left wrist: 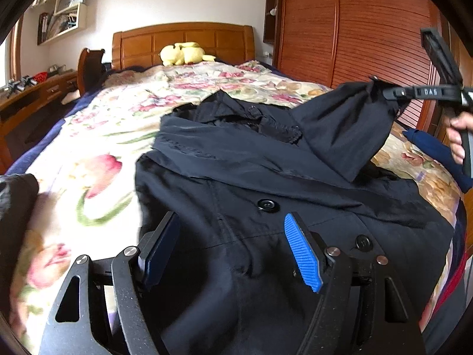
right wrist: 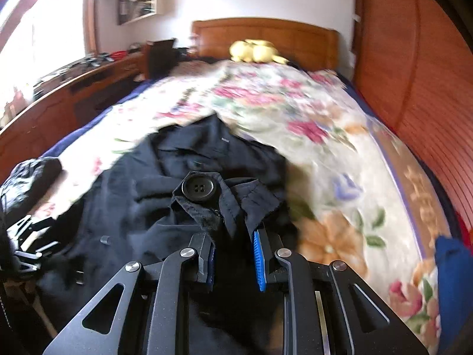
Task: Fold large clothes
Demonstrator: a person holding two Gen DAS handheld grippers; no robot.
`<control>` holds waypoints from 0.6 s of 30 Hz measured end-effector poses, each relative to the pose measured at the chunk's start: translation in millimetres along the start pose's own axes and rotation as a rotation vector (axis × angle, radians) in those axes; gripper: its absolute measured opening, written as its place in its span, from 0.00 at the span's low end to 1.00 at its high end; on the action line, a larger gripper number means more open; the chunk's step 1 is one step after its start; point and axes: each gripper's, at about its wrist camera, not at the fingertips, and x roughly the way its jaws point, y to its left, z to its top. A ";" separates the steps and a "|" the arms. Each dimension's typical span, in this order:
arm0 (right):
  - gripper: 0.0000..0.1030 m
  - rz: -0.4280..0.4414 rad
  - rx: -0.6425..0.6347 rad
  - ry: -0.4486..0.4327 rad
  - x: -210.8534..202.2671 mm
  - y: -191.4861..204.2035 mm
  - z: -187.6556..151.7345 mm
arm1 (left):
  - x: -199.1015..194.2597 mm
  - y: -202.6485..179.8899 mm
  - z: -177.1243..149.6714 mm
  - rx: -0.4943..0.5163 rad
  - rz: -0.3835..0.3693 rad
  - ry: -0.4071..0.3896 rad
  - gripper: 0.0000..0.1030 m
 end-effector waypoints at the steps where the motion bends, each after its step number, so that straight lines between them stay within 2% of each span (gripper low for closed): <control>1: 0.20 0.011 -0.014 -0.005 -2.5 9.0 1.6 | -3.3 2.2 -0.8 0.001 0.006 -0.005 0.72; 8: 0.20 0.087 -0.132 -0.023 -17.2 80.2 6.6 | -28.5 26.9 -9.9 -0.024 0.035 -0.030 0.72; 11: 0.21 0.117 -0.158 -0.019 -31.2 95.0 2.8 | -35.0 36.0 -12.6 -0.036 0.043 -0.036 0.72; 18: 0.37 0.164 -0.197 0.031 -36.7 115.7 6.6 | -40.5 52.7 -11.4 -0.076 0.050 -0.049 0.72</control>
